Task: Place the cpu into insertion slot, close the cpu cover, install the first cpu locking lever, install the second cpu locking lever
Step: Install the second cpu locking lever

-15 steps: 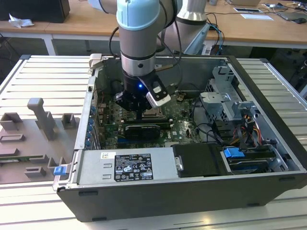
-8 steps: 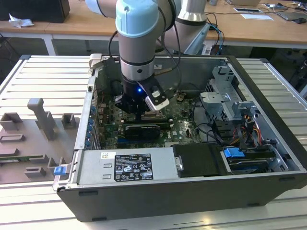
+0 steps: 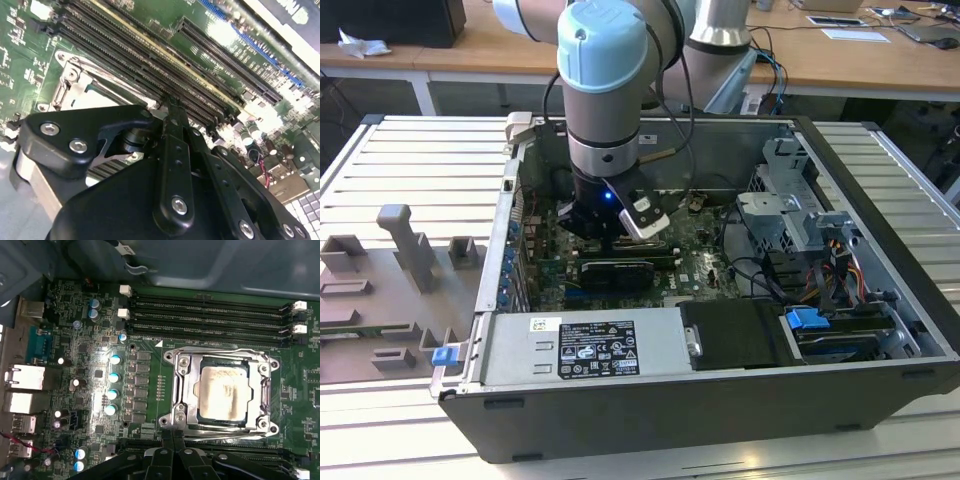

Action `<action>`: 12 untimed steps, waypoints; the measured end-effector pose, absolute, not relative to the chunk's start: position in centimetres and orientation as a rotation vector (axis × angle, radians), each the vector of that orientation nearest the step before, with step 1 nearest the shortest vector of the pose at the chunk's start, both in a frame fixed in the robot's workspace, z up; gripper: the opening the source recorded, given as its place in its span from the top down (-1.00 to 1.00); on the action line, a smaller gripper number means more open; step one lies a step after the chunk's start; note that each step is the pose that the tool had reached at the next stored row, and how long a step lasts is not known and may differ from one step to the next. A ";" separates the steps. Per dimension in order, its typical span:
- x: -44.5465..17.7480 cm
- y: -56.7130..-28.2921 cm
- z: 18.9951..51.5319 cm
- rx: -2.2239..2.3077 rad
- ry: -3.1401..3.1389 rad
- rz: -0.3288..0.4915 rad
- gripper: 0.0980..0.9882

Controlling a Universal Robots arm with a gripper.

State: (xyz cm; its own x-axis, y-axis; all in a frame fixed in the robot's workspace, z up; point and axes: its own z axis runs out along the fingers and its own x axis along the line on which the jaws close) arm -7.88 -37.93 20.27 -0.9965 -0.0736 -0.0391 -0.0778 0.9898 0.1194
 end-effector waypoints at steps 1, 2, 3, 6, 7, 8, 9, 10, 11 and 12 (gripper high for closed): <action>-7.9 -37.9 20.3 -0.119 3.098 0.196 0.98; -7.9 -37.9 20.3 -0.119 3.097 0.209 0.98; -8.0 -38.0 20.3 -0.120 3.097 0.210 0.98; -8.0 -38.1 20.7 -0.120 3.097 0.211 0.98; -8.0 -38.1 20.7 -0.120 3.096 0.218 0.98; -8.0 -38.2 20.7 -0.119 3.095 0.230 0.98; -8.0 -38.5 20.7 -0.119 3.093 0.253 0.98; -8.0 -38.7 20.7 -0.118 3.092 0.265 0.98; -8.0 -39.0 20.7 -0.118 3.090 0.281 0.98; -8.0 -39.2 20.7 -0.118 3.089 0.293 0.98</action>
